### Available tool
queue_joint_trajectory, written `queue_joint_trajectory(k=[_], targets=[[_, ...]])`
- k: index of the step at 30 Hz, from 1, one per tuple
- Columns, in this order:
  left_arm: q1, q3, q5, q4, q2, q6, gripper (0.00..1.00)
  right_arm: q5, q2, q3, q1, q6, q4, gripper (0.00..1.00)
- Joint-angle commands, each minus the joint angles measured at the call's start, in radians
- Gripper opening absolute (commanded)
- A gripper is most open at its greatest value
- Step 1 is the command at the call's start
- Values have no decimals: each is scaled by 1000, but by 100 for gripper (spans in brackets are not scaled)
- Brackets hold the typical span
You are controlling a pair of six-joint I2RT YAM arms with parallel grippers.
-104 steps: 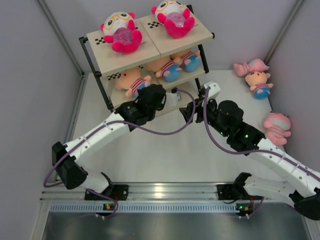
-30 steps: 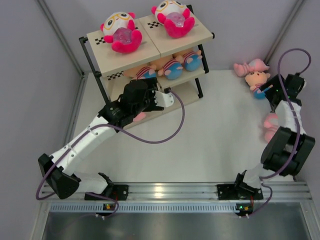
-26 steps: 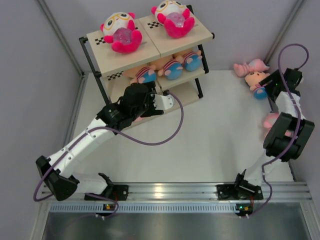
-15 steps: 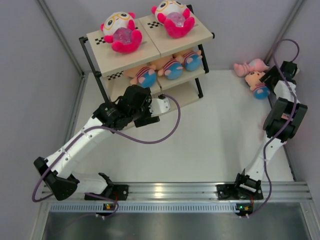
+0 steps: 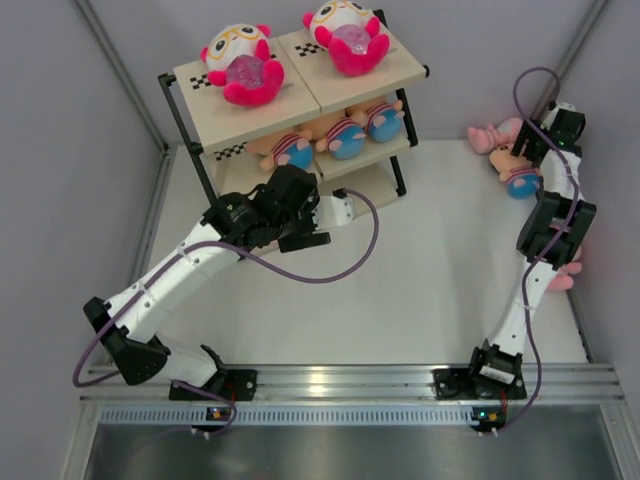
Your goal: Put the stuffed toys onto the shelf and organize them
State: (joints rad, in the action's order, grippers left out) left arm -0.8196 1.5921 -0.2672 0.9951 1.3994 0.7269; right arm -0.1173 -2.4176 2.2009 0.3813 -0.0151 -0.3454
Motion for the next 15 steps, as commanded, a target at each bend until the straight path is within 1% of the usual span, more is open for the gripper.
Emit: queue_joint_trajectory(k=[1,3,4,6,7,8,9,10,12,13,14,15], targets=[[-10,40,-21,23,12,-9,89,-55,-58,63,-4,64,-63,78],[-15,42,-21,22,21,-12,89,-61,-63,57,1,44,-66,70],[-16,42,-24,22,23,-12,89,-70,-64,48,2,40,-64,59],[-24,45,-29,22,24,-7,88,-102,-60,42,2,32,-66,45],[-26,46,-33,22,24,-6,88,-113,-52,37,2,23,-64,28],[-27,48,-40,22,24,-3,88,-120,-43,22,2,23,-58,17],[-32,45,-44,22,24,3,87,-130,-34,13,2,-38,-55,4],[-35,43,-49,23,23,5,86,-131,1,-1,2,-63,-43,0],[-47,37,-56,22,13,14,85,-136,60,-79,1,-164,-21,0],[-50,35,-56,22,10,17,84,-128,139,-117,-1,-205,15,0],[-56,35,-55,22,6,20,84,-102,187,-212,-1,-311,35,0],[-65,34,-52,22,6,25,84,-94,236,-260,-4,-374,48,0]])
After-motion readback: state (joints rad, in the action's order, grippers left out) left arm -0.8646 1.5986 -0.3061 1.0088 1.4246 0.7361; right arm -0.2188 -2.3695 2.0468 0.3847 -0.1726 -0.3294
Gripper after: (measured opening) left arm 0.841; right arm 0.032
